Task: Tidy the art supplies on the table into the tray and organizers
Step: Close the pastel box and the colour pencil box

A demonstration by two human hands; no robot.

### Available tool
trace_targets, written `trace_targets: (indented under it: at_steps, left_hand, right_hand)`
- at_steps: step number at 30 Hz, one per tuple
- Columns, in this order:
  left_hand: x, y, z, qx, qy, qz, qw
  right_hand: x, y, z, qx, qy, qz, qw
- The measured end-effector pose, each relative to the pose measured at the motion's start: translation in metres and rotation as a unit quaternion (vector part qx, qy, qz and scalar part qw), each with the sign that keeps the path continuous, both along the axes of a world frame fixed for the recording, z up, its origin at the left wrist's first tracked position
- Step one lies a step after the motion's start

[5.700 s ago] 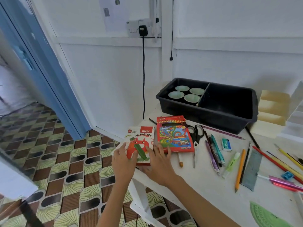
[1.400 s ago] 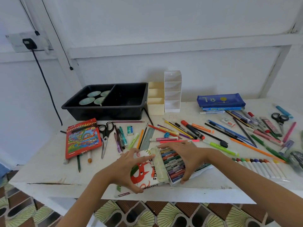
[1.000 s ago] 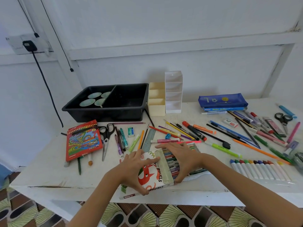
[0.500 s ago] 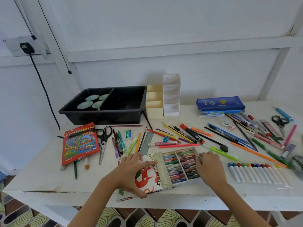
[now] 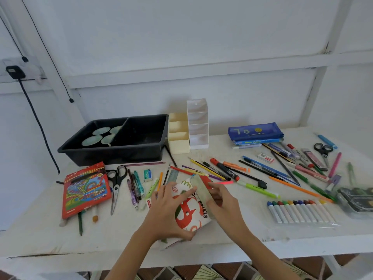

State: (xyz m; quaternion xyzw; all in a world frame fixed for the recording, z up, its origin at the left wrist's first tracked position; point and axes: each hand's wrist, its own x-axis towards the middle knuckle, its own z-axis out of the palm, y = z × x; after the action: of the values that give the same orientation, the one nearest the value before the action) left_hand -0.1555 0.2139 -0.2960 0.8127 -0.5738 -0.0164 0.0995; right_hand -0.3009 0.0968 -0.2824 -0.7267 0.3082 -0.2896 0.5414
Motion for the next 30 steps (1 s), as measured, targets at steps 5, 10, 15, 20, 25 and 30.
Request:
trace_targets:
  at_steps: [5,10,15,20,25,30]
  left_hand:
    - [-0.010,0.000,-0.002,-0.109,0.026,0.064,0.992]
    - [-0.037,-0.019,0.005,-0.268,0.124,0.142,0.945]
    - [-0.038,-0.033,0.032,-0.439,0.291,0.089,0.846]
    - [-0.037,-0.049,0.050,-0.412,0.381,0.078,0.824]
    - [-0.034,-0.056,0.058,-0.410,0.425,0.086,0.802]
    - [-0.020,-0.056,0.053,-0.381,0.363,0.045,0.849]
  right_hand:
    - [-0.009,-0.013,0.007,0.022,0.014,0.066,0.997]
    - [-0.008,-0.026,0.028,-0.035,-0.018,0.012,0.999]
    - [-0.021,-0.053,0.057,-0.186,0.016,0.029,0.982]
    - [-0.029,-0.073,0.057,-0.158,0.067,0.034,0.985]
    - [-0.035,-0.075,0.054,-0.125,0.003,0.046,0.991]
    - [-0.035,-0.077,0.052,-0.195,0.003,0.060,0.979]
